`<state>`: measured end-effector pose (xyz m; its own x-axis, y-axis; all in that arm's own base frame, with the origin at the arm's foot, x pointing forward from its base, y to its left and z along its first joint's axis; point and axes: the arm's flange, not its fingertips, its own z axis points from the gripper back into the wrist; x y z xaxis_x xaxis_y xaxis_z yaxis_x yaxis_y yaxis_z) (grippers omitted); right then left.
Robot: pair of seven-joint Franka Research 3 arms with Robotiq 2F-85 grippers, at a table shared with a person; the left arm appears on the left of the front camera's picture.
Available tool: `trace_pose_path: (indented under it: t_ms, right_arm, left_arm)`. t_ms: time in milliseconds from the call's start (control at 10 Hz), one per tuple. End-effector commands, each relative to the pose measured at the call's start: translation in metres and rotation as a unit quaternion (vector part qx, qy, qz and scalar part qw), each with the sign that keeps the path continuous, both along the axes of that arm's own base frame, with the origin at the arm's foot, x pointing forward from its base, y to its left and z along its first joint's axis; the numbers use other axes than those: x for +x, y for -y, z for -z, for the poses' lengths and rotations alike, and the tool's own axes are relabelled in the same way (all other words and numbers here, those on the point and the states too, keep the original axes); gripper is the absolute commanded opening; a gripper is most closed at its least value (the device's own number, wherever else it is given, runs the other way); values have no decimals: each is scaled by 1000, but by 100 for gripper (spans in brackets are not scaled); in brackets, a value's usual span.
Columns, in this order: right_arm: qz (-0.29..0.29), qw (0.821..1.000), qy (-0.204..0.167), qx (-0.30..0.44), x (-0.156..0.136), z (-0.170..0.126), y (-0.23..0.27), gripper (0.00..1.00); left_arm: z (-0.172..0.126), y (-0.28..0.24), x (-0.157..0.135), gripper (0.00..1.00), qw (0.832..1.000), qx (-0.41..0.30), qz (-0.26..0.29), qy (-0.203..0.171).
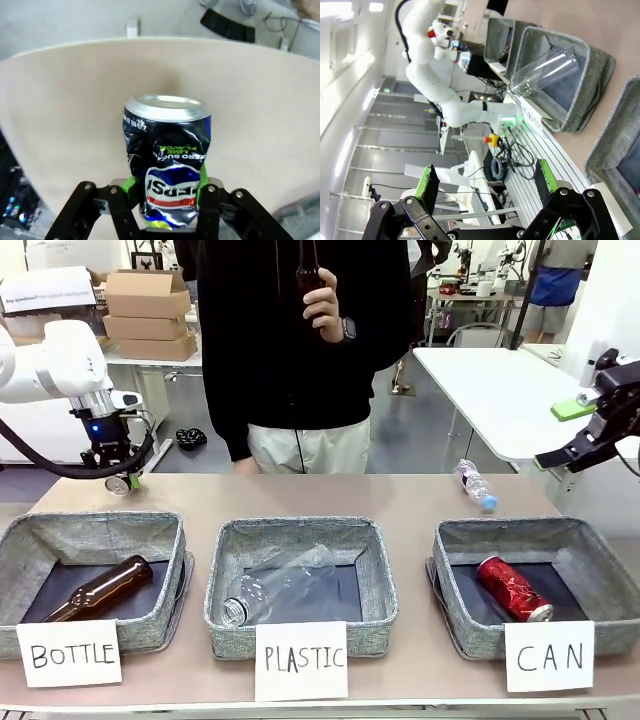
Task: Sort the can waste into the basket.
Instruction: Pick up the can waste from the table and place it in the right Fabric basket.
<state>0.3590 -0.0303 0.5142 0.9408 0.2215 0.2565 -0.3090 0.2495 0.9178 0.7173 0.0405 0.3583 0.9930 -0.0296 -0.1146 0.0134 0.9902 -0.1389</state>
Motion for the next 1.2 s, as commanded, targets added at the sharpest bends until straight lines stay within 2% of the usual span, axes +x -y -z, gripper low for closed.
trace_pose_path:
  t_ms: [0, 100, 300, 400, 500, 600, 700, 800, 900, 1100]
  right_arm:
    - [1, 1000, 2, -4, 0, -2, 0, 100]
    - [1, 1000, 2, -4, 0, -2, 0, 100]
    - [1, 1000, 2, -4, 0, -2, 0, 100]
    - [1, 1000, 2, -4, 0, -2, 0, 100]
    - [1, 1000, 2, -4, 0, -2, 0, 100]
    - [1, 1000, 2, -4, 0, -2, 0, 100]
    - [1, 1000, 2, -4, 0, -2, 0, 100]
    - [1, 1000, 2, -4, 0, -2, 0, 100]
    - [1, 1000, 2, -4, 0, -2, 0, 100]
    - [1, 1000, 2, -4, 0, -2, 0, 100]
  left_arm:
    - [-98, 13, -90, 0, 999, -34, 36, 13]
    - [-148, 21, -149, 0, 996, -53, 23, 61]
    - [-197, 31, -247, 0, 989, -115, 19, 86]
    - [-199, 32, -299, 0, 992, -98, 70, 38]
    - [-196, 32, -338, 0, 991, -89, 96, 24]
    - [-191, 30, -373, 0, 991, -103, 73, 53]
    - [-191, 21, -396, 0, 987, -129, 51, 83]
    - [-186, 7, -390, 0, 986, -128, 0, 103]
    - [-194, 32, -378, 0, 990, -116, 68, 38]
    - [-194, 32, -378, 0, 990, -116, 68, 38]
